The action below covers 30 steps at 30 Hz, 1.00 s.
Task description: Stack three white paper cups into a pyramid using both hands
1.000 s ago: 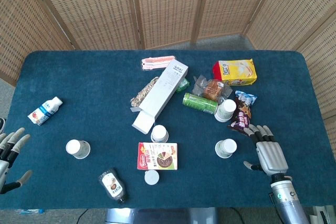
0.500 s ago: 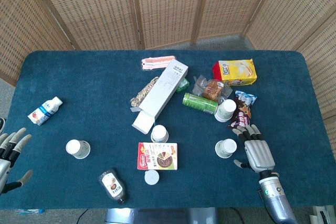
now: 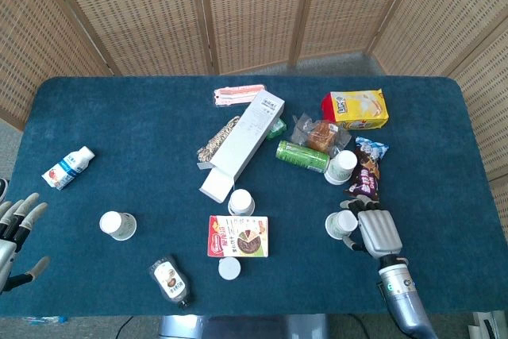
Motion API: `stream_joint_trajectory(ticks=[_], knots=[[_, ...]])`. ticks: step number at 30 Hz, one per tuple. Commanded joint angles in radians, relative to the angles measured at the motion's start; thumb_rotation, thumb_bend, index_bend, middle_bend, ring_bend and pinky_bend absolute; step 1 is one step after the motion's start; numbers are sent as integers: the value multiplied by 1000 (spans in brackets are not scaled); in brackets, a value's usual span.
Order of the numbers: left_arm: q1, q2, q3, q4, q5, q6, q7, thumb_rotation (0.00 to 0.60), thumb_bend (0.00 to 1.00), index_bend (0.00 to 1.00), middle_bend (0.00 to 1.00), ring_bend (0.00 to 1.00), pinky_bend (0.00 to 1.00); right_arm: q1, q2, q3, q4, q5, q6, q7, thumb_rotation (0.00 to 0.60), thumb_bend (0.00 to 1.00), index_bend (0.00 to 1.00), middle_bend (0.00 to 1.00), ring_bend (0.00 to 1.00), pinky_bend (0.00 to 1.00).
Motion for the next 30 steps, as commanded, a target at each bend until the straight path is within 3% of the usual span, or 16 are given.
stream_joint_trajectory(ticks=[1,6,14,21,30], knots=[[0,0,0,0,-1,0,0,600,320,0,0,0,0,0,-5,-1,1,3,1,2,600,306,356,404,237,308],[0,-1,0,0,-1,-1,1,600,320,0,0,0,0,0,-11,-4,1,-5,10,9,600,350,403,447,278,336],[-1,-3,1,-1,-3,-7,4,600,320,0,0,0,0,13,1,2,-54,-19,12,4,600,343,405,448,280,338],[1,-4,5,-5,7,-3,9,600,320,0,0,0,0,66,-9,50,-147,7,-10,-88,600,325,405,448,280,338],[-1,2,4,-4,7,0,-7,600,320,0,0,0,0,131,-78,86,-172,77,-35,-210,600,336,405,448,280,338]])
